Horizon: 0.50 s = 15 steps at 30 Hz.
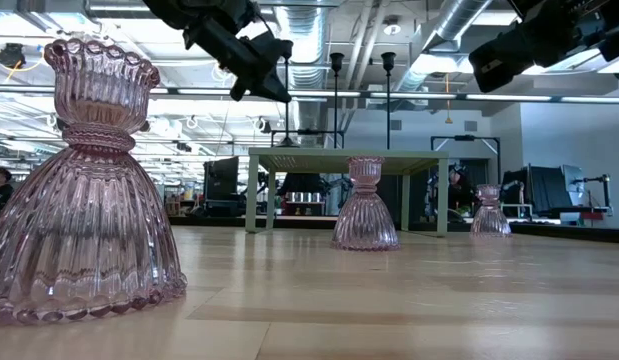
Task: Pick & Place candle stick holders
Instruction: Put the black candle holder on the shelf
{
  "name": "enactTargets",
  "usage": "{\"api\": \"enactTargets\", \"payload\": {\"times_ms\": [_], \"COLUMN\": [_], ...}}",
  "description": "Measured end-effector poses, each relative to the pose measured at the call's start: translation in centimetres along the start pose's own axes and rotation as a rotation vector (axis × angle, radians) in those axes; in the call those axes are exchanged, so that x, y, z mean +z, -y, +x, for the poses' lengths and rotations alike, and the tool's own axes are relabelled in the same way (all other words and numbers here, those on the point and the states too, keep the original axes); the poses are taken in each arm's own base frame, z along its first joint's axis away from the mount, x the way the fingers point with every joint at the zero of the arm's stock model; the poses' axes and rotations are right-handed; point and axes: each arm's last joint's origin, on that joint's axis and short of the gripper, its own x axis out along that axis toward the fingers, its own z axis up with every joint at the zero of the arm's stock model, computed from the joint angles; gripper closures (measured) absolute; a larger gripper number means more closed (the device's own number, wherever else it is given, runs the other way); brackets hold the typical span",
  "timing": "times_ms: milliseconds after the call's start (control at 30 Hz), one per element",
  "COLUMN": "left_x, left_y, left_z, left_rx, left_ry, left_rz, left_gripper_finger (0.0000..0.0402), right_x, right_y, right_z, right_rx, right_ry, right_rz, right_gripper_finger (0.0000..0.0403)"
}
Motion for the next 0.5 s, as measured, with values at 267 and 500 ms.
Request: {"api": "enactTargets", "payload": {"times_ms": [267, 500], "left_x": [0.1, -0.7], "left_y": [-0.5, -0.6], "left_z": [-0.1, 1.4], "left_rx": [0.020, 0.013], "left_ry": [0.011, -0.018], "left_rz": [-0.002, -0.005], "left_gripper_finger": [0.0384, 0.0385], "right_x": [0.0, 0.0], "right_y": [0.0, 0.1], "right_z": [0.0, 0.0], "right_rx": [-0.008, -0.026], "right_ry": [0.000, -0.002], "right_rz": [-0.001, 0.000], "right_gripper_finger": [0.0403, 0.0403]}}
